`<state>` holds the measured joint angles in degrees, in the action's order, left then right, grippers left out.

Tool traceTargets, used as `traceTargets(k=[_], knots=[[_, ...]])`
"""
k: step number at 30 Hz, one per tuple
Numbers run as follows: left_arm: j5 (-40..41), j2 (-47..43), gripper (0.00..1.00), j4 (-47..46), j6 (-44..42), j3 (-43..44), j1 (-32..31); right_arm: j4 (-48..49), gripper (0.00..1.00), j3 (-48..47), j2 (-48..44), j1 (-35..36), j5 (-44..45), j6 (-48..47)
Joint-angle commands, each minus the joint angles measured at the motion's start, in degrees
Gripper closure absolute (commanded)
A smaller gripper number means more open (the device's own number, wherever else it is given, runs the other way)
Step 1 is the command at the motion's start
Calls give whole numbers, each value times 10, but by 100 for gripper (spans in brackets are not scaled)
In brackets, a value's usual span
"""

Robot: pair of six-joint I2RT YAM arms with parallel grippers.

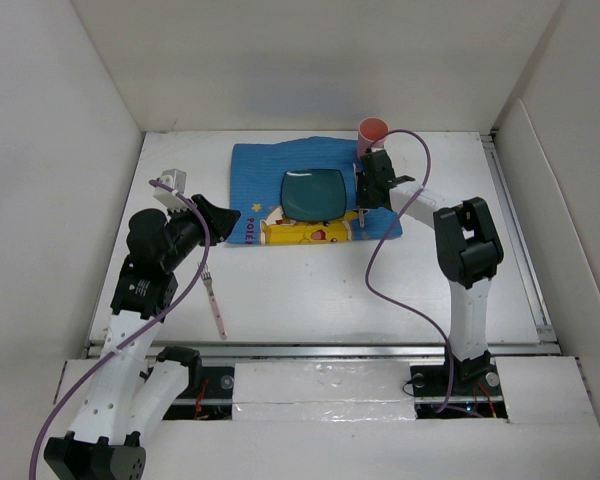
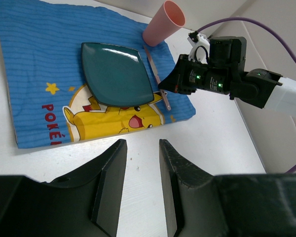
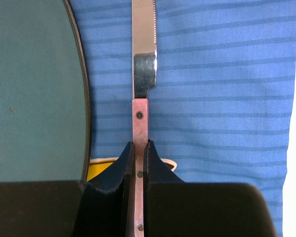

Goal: Set the dinner table for one person

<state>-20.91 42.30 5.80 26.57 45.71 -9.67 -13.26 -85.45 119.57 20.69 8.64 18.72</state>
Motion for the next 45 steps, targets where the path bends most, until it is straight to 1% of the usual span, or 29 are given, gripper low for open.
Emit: traceTargets(k=[1,2,4,5,8,13,15,16,17,18,19,20,21,22,23,24,26,27,28,29,31,32,33,36,40,42,43,45], knots=[[-9,0,70,-28,-7,1,-3,22,100,-5,-4,-3,23,13],[-8,1,70,-26,-7,2,-3,24,91,3,-5,-3,24,14],[-12,3,70,-28,-7,2,-3,28,81,9,-14,-3,22,14],[-14,1,70,-28,-7,1,-3,27,71,13,-18,-3,23,13],[-12,4,70,-30,-7,2,-3,27,59,20,-49,8,24,6],[-9,-4,70,-30,-6,0,-3,6,57,24,-119,30,33,-3],[-7,-4,70,-28,-6,2,-3,2,59,43,-149,51,47,2],[-9,-6,70,-31,-6,1,-3,8,64,53,-162,61,54,4],[-11,-9,73,-33,-5,0,-3,11,78,63,-193,86,55,8],[-11,-12,80,-34,-5,1,-3,18,87,77,-206,101,52,20],[-9,-11,99,-33,-6,3,-3,41,98,109,-218,120,45,28],[-10,-11,100,-33,-5,5,-3,56,100,126,-235,140,40,37],[-11,-13,100,-33,-5,11,-3,73,100,143,-240,191,40,59],[-12,-14,100,-39,-5,13,3,113,100,160,-241,219,43,70],[-9,-18,100,-41,1,15,3,127,100,182,-239,250,49,81],[-5,-25,100,-44,5,22,3,146,100,184,-223,310,61,104],[5,-25,100,-37,12,40,3,142,100,166,-197,365,87,126],[7,-31,99,-40,35,78,3,150,95,147,-152,417,98,147],[7,-31,99,-45,35,78,3,154,95,147,-152,441,109,148],[1,-32,93,-53,43,92,3,155,83,132,-136,463,118,148],[-3,-33,86,-55,59,143,3,136,68,75,-84,512,142,153],[-1,-31,85,-54,58,162,3,109,56,53,-67,525,149,156],[2,-31,83,-47,56,194,3,103,52,22,-54,537,157,155],[17,-46,80,-25,47,216,-3,86,42,-20,-5,568,169,147],[32,-65,80,-12,42,199,-10,26,41,-113,64,582,192,136],[38,-73,79,-11,40,187,-15,7,41,-144,106,582,196,134],[41,-76,79,-7,38,184,-15,-17,41,-160,120,582,203,134],[50,-81,79,-2,31,181,-22,-39,47,-210,161,582,208,132]])
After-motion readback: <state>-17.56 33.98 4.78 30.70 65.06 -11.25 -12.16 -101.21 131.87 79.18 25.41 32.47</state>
